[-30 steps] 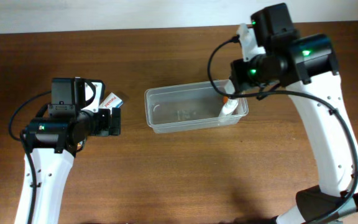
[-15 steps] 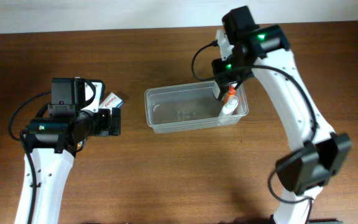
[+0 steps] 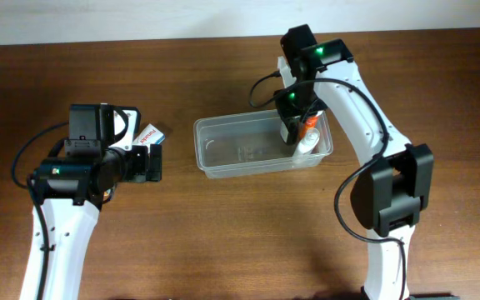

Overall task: Pack container
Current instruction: 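Lower the dark bottle into the container and open the right gripper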

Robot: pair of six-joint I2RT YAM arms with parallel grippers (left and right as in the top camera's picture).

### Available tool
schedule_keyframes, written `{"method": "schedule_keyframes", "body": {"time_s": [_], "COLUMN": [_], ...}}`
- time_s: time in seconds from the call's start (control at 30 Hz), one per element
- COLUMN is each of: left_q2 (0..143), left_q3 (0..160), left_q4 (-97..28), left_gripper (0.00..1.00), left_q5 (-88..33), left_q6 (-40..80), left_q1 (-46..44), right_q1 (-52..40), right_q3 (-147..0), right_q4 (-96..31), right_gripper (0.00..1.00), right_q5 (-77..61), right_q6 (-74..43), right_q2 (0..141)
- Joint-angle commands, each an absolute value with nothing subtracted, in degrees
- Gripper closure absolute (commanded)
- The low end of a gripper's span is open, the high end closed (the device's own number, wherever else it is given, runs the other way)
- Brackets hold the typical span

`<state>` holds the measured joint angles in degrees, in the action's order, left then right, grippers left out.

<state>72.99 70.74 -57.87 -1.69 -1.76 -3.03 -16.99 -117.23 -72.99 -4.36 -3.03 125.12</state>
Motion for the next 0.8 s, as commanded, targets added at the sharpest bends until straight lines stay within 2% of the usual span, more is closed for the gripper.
{"method": "schedule_keyframes", "body": {"time_s": [0.0,0.17,0.2,0.27,0.3,0.77], "left_q2": [73.2,73.2,73.2,73.2,73.2,73.2], "left_q3": [71.7,71.7,71.7,71.7,71.7,71.7], "left_q4": [-58.0,-58.0,-58.0,-58.0,-58.0,-58.0], "left_gripper": [0.01,0.01,0.01,0.01,0.01,0.01], "left_q5": [-1.8,-1.8,-1.8,-1.7,-1.7,-1.7], "left_q6": [-2.4,-2.4,-2.4,-2.4,-2.4,-2.4], "left_q1": [-2.7,-2.7,-2.7,-2.7,-2.7,-2.7], "right_q1": [-17.2,-17.2,-17.2,-17.2,-17.2,-17.2], "right_q3": [-118.5,-118.5,-118.5,-118.5,-118.5,-118.5], "right_q4": [-72.1,-71.5,-71.6,-71.9,-72.0,-72.7], "right_gripper": [0.77,0.76,0.71,0.49,0.44,0.43], "right_q5": [-2.4,-0.5,-0.6,-0.6,-0.6,-0.6], "right_q6": [-3.2,-3.2,-3.2,-3.2,-3.2,-3.2], "right_q2": [125.3,125.3,125.3,125.3,125.3,125.3]}}
